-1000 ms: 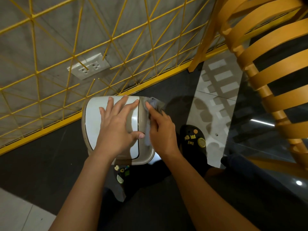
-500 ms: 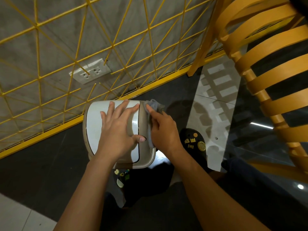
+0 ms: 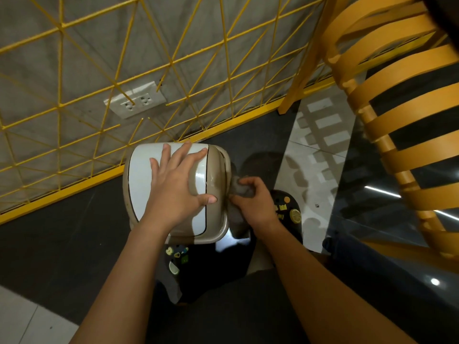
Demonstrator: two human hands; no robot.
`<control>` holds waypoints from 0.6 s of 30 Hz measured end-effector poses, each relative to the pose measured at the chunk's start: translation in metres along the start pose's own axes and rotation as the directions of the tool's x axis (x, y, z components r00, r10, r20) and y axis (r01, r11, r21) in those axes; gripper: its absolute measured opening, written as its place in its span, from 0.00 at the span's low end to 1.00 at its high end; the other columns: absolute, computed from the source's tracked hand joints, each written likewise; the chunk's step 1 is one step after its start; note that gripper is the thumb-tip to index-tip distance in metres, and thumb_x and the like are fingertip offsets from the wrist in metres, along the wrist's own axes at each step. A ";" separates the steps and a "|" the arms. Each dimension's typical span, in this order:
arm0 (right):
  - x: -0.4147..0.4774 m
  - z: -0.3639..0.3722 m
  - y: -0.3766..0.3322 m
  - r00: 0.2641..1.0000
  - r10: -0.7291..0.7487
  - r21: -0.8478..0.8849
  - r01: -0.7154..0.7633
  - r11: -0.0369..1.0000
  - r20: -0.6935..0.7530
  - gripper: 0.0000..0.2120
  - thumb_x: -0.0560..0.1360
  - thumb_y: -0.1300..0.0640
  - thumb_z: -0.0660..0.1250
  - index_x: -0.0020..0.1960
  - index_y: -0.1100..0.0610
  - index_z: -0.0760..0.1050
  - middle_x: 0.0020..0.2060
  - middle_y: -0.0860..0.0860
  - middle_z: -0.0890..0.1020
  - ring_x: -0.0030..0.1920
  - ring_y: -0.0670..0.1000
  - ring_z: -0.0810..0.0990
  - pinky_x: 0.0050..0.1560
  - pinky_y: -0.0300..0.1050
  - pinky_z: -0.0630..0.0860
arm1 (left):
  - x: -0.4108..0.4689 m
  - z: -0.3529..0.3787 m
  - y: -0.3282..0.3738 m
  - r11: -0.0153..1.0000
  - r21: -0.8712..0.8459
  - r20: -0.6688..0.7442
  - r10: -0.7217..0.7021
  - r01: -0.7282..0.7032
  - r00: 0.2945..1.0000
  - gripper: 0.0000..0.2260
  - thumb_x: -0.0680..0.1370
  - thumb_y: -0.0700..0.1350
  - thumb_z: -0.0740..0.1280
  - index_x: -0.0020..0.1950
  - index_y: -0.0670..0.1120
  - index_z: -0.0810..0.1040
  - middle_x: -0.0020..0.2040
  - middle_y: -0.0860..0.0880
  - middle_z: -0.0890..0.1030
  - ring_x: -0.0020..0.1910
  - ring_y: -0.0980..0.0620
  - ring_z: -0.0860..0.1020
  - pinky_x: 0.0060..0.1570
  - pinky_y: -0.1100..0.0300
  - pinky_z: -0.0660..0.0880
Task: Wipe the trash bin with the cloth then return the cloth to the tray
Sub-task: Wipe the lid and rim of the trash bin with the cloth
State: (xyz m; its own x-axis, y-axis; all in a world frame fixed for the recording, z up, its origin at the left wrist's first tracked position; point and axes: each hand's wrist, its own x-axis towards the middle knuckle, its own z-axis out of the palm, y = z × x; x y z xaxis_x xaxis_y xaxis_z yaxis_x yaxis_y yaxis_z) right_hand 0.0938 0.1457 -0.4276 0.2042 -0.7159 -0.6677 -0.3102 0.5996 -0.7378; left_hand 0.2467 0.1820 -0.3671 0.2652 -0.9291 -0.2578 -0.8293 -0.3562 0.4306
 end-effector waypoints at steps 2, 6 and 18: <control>0.000 0.007 0.004 0.998 -0.065 -0.070 0.063 0.996 -0.027 0.13 0.69 0.62 0.70 0.47 0.50 0.70 0.48 0.48 0.75 0.50 0.49 0.74 0.50 0.40 0.74 | 0.000 0.000 0.000 1.000 0.001 -0.003 0.000 0.000 1.000 0.40 0.64 0.52 0.76 0.72 0.57 0.60 0.76 0.53 0.54 0.75 0.47 0.42 0.70 0.47 0.36; 0.014 0.012 -0.008 0.975 -0.212 -0.218 0.193 0.957 -0.071 0.07 0.69 0.63 0.69 0.44 0.57 0.72 0.45 0.51 0.78 0.46 0.49 0.75 0.39 0.32 0.67 | -0.001 0.000 -0.001 1.000 0.014 0.013 0.013 -0.014 1.000 0.40 0.65 0.52 0.76 0.72 0.57 0.60 0.76 0.54 0.53 0.75 0.46 0.41 0.70 0.46 0.36; 0.030 0.006 -0.010 0.990 -0.136 -0.001 0.136 0.991 0.030 0.14 0.74 0.58 0.66 0.60 0.52 0.73 0.60 0.52 0.76 0.59 0.50 0.74 0.58 0.42 0.72 | 0.001 -0.001 0.001 1.000 0.002 0.009 0.009 -0.009 1.000 0.40 0.65 0.51 0.76 0.72 0.56 0.60 0.76 0.53 0.54 0.75 0.46 0.41 0.70 0.45 0.36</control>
State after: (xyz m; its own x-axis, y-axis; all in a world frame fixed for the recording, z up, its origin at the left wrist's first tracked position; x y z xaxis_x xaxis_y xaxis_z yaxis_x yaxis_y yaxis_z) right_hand 0.1087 0.1201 -0.4407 0.2725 -0.7799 -0.5635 -0.2807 0.4958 -0.8218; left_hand 0.2468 0.1811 -0.3662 0.2533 -0.9312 -0.2620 -0.8327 -0.3477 0.4309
